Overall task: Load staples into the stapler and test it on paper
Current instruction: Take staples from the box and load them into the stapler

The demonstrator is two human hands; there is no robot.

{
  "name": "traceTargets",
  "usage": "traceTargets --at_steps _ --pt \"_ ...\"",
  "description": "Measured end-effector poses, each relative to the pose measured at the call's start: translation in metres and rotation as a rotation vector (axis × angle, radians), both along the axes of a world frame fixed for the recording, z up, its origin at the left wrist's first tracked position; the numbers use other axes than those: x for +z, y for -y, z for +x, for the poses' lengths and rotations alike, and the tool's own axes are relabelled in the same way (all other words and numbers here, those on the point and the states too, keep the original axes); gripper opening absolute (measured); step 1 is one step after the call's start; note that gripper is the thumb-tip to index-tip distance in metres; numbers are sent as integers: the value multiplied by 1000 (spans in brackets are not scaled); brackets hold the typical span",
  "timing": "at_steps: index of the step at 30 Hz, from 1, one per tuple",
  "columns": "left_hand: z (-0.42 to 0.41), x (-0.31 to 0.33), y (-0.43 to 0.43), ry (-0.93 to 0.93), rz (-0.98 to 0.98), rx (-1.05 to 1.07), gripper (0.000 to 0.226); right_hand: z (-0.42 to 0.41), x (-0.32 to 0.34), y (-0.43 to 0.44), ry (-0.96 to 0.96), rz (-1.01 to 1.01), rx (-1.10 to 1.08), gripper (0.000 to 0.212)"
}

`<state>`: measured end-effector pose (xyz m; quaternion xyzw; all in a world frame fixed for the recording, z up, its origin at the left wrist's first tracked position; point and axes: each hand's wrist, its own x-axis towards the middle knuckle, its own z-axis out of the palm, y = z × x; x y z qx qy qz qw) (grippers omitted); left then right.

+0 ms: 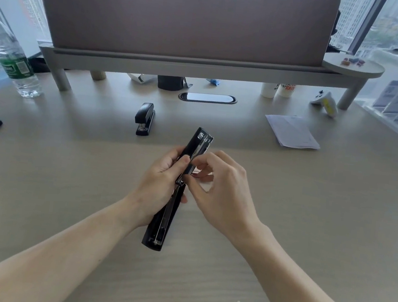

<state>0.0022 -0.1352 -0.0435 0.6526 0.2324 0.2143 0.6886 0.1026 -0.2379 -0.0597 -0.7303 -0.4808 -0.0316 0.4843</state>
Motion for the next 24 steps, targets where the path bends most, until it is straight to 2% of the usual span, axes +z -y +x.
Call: traceTargets --at_steps 9,14,19,24 --pt "0 -4 0 -20 -23 14 26 3 -4 1 89 19 -32 14" --pt "2 -7 0 -33 -68 30 26 0 -10 1 18 64 -70 15" --pt "3 -5 0 -41 -145 39 23 -3 -16 -2 -178 153 -169 13" --pt "0 -3 -5 -120 -68 -15 23 6 -18 0 -168 121 -173 12"
